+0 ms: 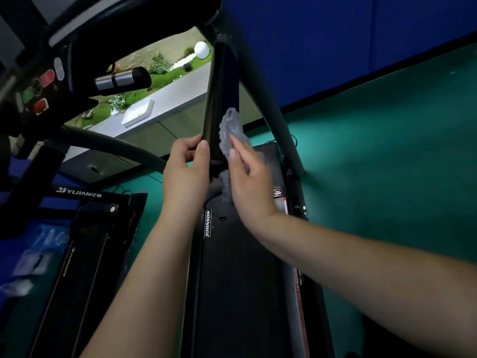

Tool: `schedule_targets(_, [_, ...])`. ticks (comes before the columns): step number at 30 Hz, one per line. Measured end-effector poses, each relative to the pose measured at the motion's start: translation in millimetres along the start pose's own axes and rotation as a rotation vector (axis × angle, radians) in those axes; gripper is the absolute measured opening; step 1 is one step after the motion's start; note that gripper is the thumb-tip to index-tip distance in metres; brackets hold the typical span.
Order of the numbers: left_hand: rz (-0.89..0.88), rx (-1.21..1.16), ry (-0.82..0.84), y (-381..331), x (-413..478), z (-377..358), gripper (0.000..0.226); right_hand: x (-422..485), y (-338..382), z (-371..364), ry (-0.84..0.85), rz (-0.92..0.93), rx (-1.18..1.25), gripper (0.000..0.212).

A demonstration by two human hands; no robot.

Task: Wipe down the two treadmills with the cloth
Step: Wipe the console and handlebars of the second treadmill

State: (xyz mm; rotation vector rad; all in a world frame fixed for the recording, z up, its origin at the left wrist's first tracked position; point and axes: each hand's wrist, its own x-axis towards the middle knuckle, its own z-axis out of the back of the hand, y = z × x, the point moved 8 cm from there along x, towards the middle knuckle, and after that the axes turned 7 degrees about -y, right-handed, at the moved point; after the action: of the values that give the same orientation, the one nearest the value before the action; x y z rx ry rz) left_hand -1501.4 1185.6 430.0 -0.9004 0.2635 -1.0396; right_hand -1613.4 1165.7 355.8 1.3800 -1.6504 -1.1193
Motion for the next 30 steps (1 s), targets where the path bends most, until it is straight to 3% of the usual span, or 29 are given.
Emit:
schedule_targets(4, [0.005,0.003,-0.007,-3.5,-2.8,1.0,0.017,28.5,-1.7,-6.2,0.072,-0.064,0.012,0.038])
schedule_targets(12, [0.016,0.007,-0.15,-5.3,-7.9,0.6,0.02,5.5,2.5,-5.7,0.154,0.167,-0.061,0.041])
schedule_targets(22, [0.045,0.261,-0.358,-19.3,-9.3,0.3,0.014,111.5,0.4,-34.1,0.3,0.06,-0.12,0.041])
schedule_targets(30, [0.084,0.207,-0.392,-11.2,-13.8,-2.5,0.02,196.5,0.2,-61.6,0.287,0.007,-0.125,0.042])
